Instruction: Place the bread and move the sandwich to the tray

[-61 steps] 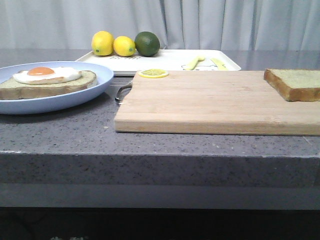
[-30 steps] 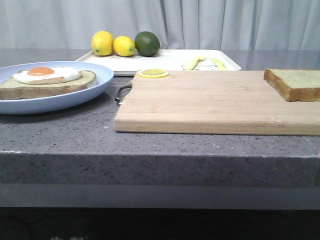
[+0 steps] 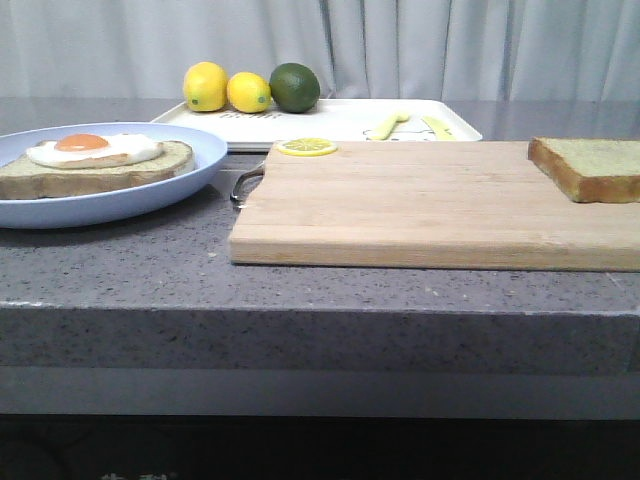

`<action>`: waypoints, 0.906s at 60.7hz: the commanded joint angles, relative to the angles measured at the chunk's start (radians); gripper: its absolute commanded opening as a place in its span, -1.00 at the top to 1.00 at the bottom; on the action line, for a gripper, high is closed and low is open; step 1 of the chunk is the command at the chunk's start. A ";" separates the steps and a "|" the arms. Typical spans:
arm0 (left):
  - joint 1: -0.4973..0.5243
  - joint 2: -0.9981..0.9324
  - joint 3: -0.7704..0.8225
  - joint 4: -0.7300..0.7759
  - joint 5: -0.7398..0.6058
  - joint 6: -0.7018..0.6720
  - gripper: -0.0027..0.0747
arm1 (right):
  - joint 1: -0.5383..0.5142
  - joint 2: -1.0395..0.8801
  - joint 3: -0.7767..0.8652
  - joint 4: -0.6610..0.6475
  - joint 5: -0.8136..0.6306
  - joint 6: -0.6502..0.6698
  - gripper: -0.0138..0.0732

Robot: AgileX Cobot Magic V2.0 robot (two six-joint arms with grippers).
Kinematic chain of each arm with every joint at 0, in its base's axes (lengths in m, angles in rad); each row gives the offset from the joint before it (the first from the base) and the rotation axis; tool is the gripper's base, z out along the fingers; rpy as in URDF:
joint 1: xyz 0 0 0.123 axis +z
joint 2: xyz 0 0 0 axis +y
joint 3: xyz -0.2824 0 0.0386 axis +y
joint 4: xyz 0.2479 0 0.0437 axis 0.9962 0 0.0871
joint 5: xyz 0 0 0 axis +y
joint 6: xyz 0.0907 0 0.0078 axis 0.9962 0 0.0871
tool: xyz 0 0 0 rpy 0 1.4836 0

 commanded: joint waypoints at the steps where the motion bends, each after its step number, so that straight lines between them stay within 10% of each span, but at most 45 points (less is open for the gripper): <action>1: 0.002 0.085 -0.127 0.002 0.036 -0.002 0.98 | -0.003 0.080 -0.125 -0.007 0.026 -0.002 0.85; 16: 0.002 0.283 -0.299 0.002 0.259 -0.002 0.98 | -0.003 0.302 -0.318 -0.006 0.261 -0.002 0.85; 55: 0.002 0.462 -0.303 0.002 0.259 -0.002 0.97 | -0.003 0.570 -0.332 -0.007 0.357 -0.002 0.84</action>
